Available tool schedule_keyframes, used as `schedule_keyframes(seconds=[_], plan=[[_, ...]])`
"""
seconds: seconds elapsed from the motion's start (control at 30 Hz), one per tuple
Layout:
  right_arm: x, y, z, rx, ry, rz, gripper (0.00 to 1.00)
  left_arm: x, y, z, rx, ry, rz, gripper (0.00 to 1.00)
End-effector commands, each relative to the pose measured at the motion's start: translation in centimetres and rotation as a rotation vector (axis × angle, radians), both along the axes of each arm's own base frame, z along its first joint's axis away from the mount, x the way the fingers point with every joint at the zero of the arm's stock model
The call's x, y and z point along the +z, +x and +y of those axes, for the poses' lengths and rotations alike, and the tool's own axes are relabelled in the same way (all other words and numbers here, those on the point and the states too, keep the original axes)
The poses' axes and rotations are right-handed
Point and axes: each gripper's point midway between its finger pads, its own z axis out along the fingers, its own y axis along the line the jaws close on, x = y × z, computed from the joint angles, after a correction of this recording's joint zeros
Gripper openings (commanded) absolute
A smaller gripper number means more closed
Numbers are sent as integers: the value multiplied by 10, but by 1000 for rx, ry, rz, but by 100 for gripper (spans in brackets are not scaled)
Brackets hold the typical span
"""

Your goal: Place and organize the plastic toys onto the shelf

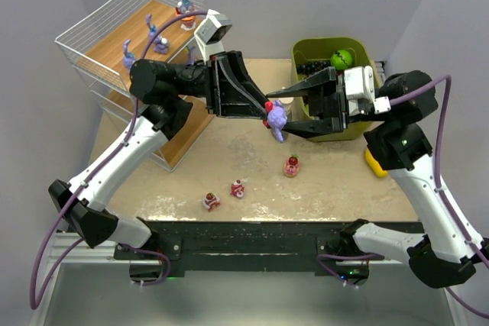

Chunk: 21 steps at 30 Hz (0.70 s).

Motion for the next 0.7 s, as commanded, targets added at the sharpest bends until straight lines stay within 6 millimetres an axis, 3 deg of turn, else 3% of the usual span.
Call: schedule_keyframes(seconds=[0.0,0.1,0.53,0.67], plan=[[24,0,-3,-40,68,-33,50,1,-6,3,-13,-6,-19,0],[25,1,-3,-48,73,-20,47,-1,-6,2,-17,1,-13,0],[31,-2,-3,-37,88,16,11,-6,-1,2,2,19,-8,2],[32,-5,-4,-36,93,13,7,-6,2,1,14,22,-1,0]])
